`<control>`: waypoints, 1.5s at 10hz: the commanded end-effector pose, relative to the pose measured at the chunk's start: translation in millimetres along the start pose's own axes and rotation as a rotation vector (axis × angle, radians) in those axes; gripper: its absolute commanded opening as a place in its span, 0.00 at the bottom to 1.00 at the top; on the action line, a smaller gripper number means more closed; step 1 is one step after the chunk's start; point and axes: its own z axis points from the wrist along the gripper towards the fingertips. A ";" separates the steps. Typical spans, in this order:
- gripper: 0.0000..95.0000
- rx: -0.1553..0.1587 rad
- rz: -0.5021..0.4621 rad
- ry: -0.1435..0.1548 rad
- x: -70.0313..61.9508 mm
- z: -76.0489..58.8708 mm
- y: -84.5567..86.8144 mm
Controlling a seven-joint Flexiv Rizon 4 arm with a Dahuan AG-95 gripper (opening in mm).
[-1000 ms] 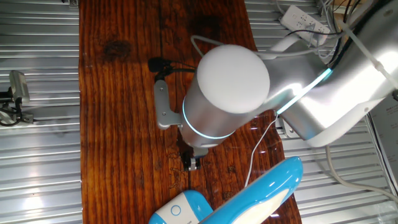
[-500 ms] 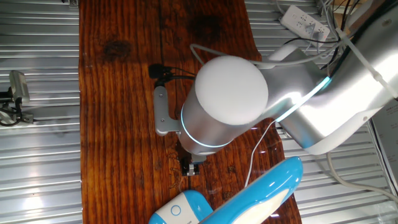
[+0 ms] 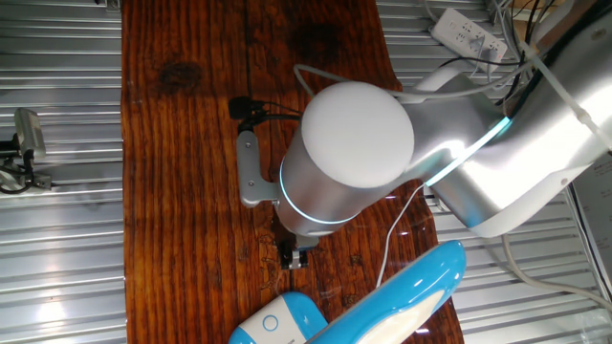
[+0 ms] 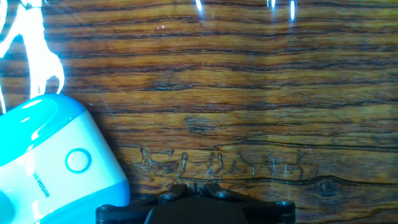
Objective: Turn on the desk lamp by pressing the button
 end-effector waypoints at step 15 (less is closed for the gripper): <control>0.00 -0.002 -0.041 -0.017 0.0 -0.2 0.0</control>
